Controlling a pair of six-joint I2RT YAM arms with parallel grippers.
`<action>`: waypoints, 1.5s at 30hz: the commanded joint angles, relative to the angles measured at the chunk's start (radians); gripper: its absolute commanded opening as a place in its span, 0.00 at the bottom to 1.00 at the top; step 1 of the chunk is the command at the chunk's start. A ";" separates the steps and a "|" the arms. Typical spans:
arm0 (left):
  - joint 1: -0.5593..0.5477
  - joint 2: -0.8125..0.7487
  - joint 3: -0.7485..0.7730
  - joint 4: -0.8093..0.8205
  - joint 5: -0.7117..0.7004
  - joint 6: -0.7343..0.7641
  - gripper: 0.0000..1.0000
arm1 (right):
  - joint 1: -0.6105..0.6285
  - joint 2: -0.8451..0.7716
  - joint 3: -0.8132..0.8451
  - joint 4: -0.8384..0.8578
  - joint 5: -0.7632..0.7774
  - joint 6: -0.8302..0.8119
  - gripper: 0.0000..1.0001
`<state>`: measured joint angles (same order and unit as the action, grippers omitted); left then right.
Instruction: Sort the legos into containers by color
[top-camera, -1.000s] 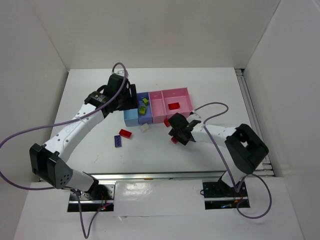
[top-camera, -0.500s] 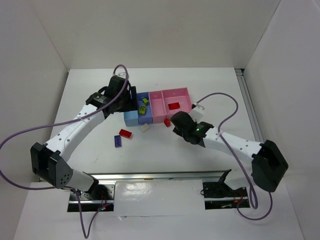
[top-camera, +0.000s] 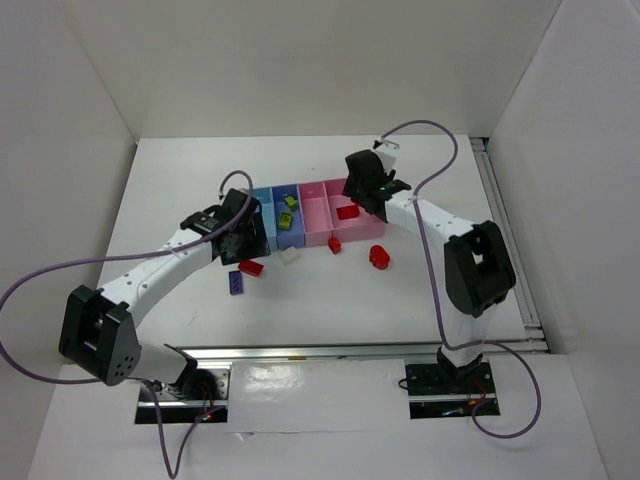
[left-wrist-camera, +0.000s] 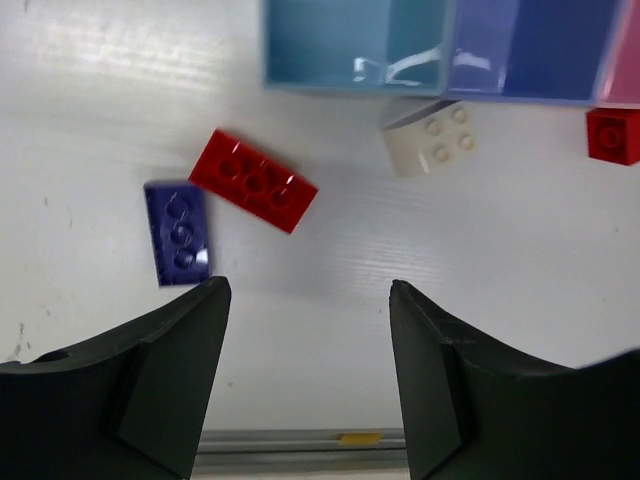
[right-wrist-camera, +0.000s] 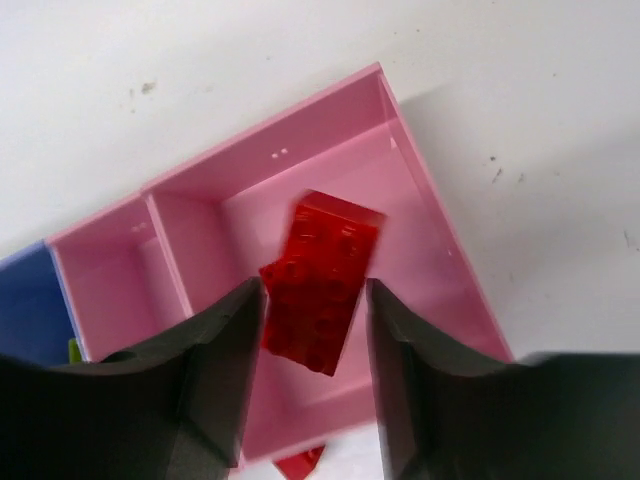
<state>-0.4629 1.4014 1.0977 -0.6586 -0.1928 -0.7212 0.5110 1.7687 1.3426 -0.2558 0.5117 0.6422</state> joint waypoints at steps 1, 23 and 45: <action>0.013 -0.080 -0.064 -0.035 -0.062 -0.161 0.76 | -0.020 0.061 0.118 0.009 -0.058 -0.081 0.70; 0.081 0.094 -0.308 0.102 -0.168 -0.274 0.70 | -0.029 -0.149 -0.051 0.053 -0.058 -0.072 0.81; 0.069 0.109 0.135 -0.012 -0.188 -0.046 0.30 | -0.121 -0.229 -0.135 0.024 -0.093 -0.053 0.78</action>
<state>-0.3897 1.4082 1.1282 -0.6731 -0.4118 -0.8425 0.4168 1.5787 1.2129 -0.2333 0.4301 0.5831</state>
